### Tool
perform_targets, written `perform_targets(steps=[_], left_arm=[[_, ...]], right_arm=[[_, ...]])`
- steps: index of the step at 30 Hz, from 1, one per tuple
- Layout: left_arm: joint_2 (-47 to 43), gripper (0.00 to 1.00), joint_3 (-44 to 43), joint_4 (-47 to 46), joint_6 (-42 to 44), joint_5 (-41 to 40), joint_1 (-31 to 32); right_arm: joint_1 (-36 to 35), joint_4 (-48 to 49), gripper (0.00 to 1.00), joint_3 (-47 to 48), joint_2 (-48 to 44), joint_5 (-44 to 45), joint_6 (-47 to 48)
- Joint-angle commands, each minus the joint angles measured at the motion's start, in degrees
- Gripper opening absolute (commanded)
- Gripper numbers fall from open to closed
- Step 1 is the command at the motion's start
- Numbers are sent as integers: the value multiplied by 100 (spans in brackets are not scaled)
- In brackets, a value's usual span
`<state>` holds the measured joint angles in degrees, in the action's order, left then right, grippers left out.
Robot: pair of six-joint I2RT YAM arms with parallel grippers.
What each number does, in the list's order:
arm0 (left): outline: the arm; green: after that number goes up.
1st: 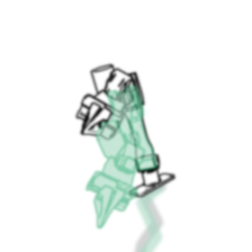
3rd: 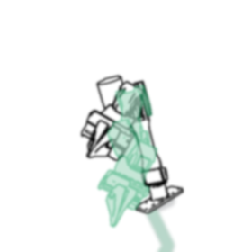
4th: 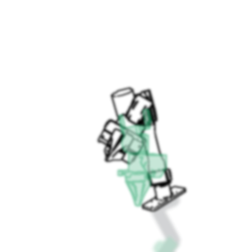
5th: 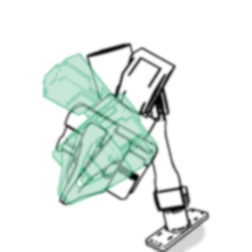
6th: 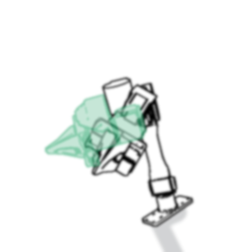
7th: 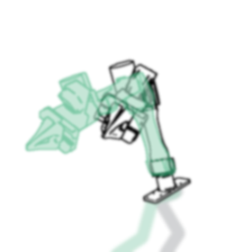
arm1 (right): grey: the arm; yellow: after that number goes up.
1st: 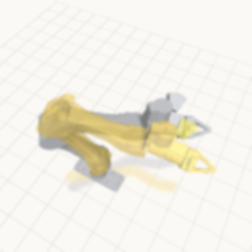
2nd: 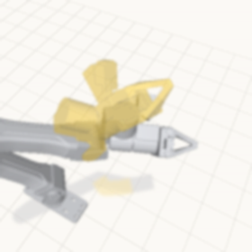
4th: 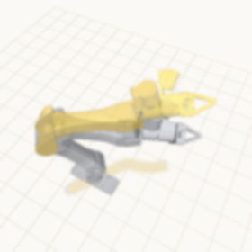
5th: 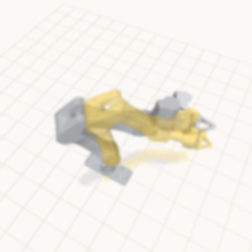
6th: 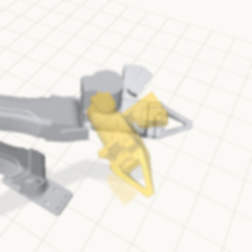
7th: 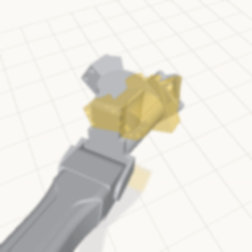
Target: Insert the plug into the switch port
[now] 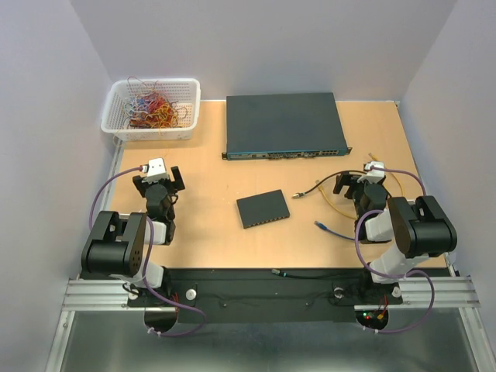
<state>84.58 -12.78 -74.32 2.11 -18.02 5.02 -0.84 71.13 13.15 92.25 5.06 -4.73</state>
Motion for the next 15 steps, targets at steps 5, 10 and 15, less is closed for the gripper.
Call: perform_targets(steps=[5,10,15], left_arm=[[-90,99,-50,-1568,61,-35,-18],[-99,99,-50,-1568,61,-35,-18],[-90,99,-50,-1567,44,-26,-36]], right_arm=[[-30,366,100,13,-49,-23,60],[-91,-282,100,-23,-1133,38,130],[-109,-1237,100,-768,-3699,-40,-1071]])
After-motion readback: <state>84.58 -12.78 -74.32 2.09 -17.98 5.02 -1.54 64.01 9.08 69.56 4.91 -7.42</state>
